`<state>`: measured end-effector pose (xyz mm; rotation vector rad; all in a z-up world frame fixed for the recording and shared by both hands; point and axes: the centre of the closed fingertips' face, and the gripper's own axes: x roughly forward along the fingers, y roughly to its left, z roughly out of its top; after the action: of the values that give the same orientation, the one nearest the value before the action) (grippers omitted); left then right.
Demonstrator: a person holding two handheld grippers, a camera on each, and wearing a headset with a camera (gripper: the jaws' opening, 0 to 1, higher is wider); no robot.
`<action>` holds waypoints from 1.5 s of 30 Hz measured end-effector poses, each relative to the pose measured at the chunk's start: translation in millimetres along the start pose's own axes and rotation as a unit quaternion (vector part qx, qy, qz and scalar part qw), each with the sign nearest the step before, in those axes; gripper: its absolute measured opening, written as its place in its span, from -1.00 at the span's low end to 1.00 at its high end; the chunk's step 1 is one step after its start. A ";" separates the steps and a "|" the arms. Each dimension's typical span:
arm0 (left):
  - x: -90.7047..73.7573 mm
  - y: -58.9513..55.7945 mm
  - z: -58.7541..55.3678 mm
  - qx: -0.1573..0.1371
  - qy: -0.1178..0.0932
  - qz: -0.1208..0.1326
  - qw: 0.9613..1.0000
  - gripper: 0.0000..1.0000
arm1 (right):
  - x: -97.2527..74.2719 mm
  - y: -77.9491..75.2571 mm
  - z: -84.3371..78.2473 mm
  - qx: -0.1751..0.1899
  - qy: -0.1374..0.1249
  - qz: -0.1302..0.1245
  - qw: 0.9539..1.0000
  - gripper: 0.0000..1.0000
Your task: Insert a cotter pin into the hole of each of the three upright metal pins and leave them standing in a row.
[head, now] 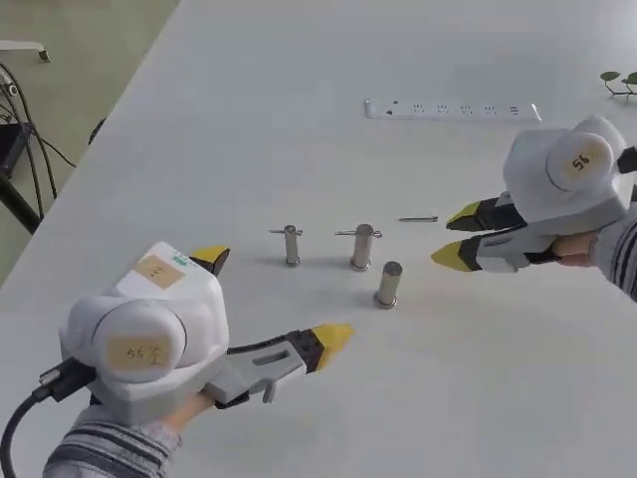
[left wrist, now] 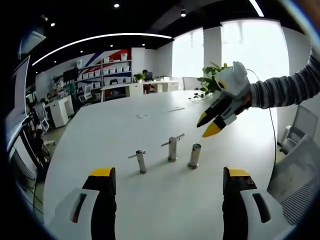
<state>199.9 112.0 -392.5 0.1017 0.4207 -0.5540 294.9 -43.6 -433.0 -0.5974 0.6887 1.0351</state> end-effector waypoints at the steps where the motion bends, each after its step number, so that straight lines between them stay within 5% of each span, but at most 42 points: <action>1: 0.1 0.1 0.0 -0.001 0.000 -0.001 1.000 0.75 | 1.1 -3.8 -0.2 0.001 0.002 0.002 1.000 -0.55; 11: 6.2 7.0 -4.4 -0.011 0.006 0.001 1.000 0.75 | 22.7 -35.5 -9.6 0.005 0.035 0.022 0.999 -0.59; 21: 12.5 15.8 -3.5 -0.014 0.010 0.002 1.000 0.91 | 56.7 -62.6 -20.2 -0.047 0.071 0.037 0.996 -0.67; 45: 17.9 22.8 -3.8 -0.023 0.018 0.012 1.000 0.97 | 65.9 -50.8 -24.0 -0.096 0.121 0.093 0.984 -0.99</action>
<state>224.4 123.4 -403.7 0.0729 0.4658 -0.5198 358.2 -43.9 -492.0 -0.8490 0.8769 1.2232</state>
